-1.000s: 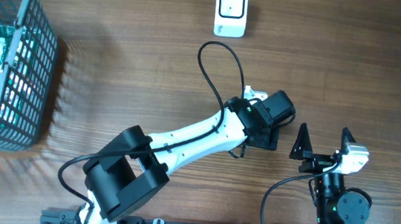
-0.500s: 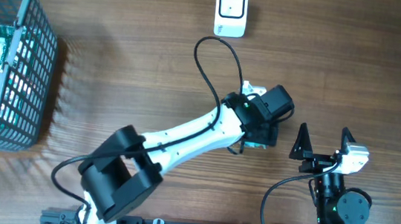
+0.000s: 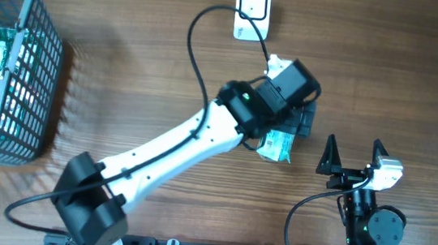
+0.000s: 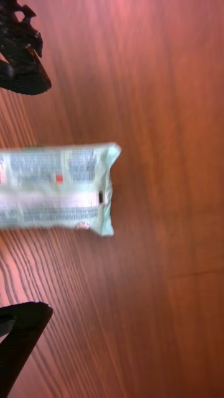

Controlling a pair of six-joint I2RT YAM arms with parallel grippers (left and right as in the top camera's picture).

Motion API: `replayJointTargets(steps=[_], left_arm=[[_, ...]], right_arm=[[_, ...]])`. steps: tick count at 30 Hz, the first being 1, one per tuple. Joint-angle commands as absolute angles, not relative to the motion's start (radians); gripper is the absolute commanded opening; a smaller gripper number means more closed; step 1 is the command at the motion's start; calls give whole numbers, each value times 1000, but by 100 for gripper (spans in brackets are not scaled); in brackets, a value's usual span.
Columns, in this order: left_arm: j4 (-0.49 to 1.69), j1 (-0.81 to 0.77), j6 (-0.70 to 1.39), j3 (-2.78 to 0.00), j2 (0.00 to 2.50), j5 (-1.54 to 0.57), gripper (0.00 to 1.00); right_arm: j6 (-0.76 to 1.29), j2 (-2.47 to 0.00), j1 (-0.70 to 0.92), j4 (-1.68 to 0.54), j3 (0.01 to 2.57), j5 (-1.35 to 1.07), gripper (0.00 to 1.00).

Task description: Scan the item barcode

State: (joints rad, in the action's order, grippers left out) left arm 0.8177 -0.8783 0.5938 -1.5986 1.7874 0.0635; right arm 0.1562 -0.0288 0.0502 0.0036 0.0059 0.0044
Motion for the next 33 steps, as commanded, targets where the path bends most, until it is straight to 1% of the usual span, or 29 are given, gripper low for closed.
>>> replayJointTargets(steps=[1, 3, 5, 6, 9, 12, 14, 18, 22, 25, 30, 33], left_arm=[[910, -765, 445, -1707, 1696, 184, 100], [979, -686, 419, -1769, 1657, 266, 100], [1043, -566, 388, -1853, 1604, 334, 100], [1065, -474, 362, -1906, 1571, 346, 100], [1074, -265, 345, -1972, 1507, 345, 100], [1060, -23, 348, -1983, 1457, 341, 100], [1066, 128, 347, -1983, 1451, 326, 100], [1102, 367, 347, -1980, 1489, 267, 100], [1145, 510, 347, -1979, 1575, 197, 100], [1189, 574, 347, -1979, 1665, 150, 100], [1274, 607, 347, -1977, 1840, 145, 100], [1314, 606, 344, -1974, 1923, 120, 97]], right_arm=[[149, -29, 44, 8, 5, 15, 100], [149, -29, 44, 8, 5, 15, 100], [149, -29, 44, 8, 5, 15, 100], [149, -29, 44, 8, 5, 15, 100], [149, -29, 44, 8, 5, 15, 100], [149, -29, 44, 8, 5, 15, 100], [149, -29, 44, 8, 5, 15, 100], [150, -29, 44, 8, 5, 15, 100], [149, -29, 44, 8, 5, 15, 100], [149, -29, 44, 8, 5, 15, 100], [149, -29, 44, 8, 5, 15, 100], [149, -29, 44, 8, 5, 15, 100]])
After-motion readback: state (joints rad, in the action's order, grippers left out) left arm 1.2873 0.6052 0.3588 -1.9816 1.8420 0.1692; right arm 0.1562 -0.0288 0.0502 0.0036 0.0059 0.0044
